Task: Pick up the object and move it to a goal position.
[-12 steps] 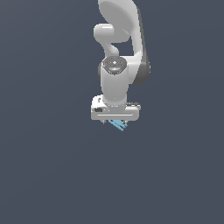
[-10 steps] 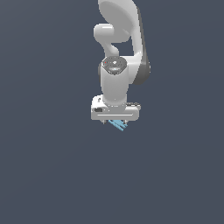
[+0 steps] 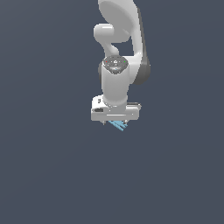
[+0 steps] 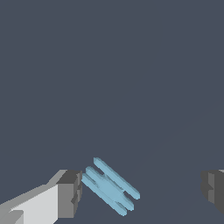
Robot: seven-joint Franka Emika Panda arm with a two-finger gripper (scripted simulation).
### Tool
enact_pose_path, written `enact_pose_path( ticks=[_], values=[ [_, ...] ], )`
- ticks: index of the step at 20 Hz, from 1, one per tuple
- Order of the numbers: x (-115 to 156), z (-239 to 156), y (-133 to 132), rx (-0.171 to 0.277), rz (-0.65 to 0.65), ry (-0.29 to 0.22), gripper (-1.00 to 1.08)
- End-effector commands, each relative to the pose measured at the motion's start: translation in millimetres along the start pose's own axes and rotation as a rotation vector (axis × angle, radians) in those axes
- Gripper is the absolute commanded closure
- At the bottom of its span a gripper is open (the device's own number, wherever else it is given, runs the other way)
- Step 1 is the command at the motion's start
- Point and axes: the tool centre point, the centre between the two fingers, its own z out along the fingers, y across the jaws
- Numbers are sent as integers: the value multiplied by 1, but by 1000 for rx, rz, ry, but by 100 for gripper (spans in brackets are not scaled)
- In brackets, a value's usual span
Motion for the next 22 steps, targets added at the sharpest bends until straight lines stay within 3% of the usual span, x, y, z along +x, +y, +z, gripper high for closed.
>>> enact_pose_path(
  ticks=[1,12,22],
  values=[
    [0,0,0,-1,-2,1,-92],
    [-10,14,-2,-6,-108,-3,-92],
    [-37,46,-7,-12,-362,-13,-92]
  ],
)
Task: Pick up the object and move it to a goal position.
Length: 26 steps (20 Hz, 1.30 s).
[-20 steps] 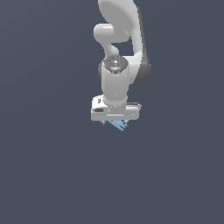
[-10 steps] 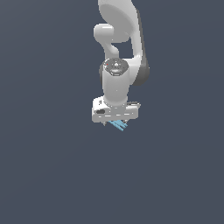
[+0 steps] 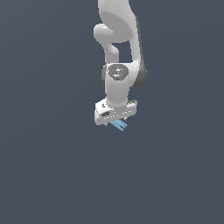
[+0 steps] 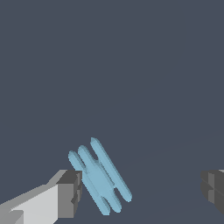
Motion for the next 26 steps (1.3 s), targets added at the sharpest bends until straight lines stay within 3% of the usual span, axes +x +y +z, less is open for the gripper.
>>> enact_pose_path(
  ticks=[1,14,26],
  values=[
    [-7,9,-5,-1,-77,-2,-92],
    [-43,48,-29,5,-438,-9,-92],
    [-55,58,-38,9,-554,-8,-92]
  ],
)
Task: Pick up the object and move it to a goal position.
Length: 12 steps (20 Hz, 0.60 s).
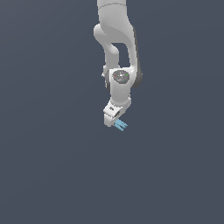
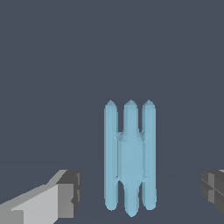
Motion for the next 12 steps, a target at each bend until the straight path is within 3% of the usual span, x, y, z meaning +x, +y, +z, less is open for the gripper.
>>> enact_pose_path(
  ticks=[1,12],
  values=[
    [0,0,0,0,0,0,-92],
    [-1,33,-1,0,-4,0,-92]
  ],
)
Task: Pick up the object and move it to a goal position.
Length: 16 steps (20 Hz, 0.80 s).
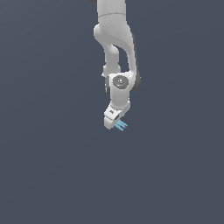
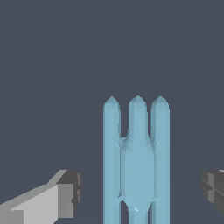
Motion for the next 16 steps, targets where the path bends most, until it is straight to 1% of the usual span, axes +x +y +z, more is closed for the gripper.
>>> enact_pose_path(
  ticks=[1,8,9,16],
  values=[
    [0,12,0,0,-1,0,-92],
    [0,24,0,0,-2,0,-92],
    [0,24,0,0,-2,0,108],
    [0,24,0,0,-2,0,108]
  ],
)
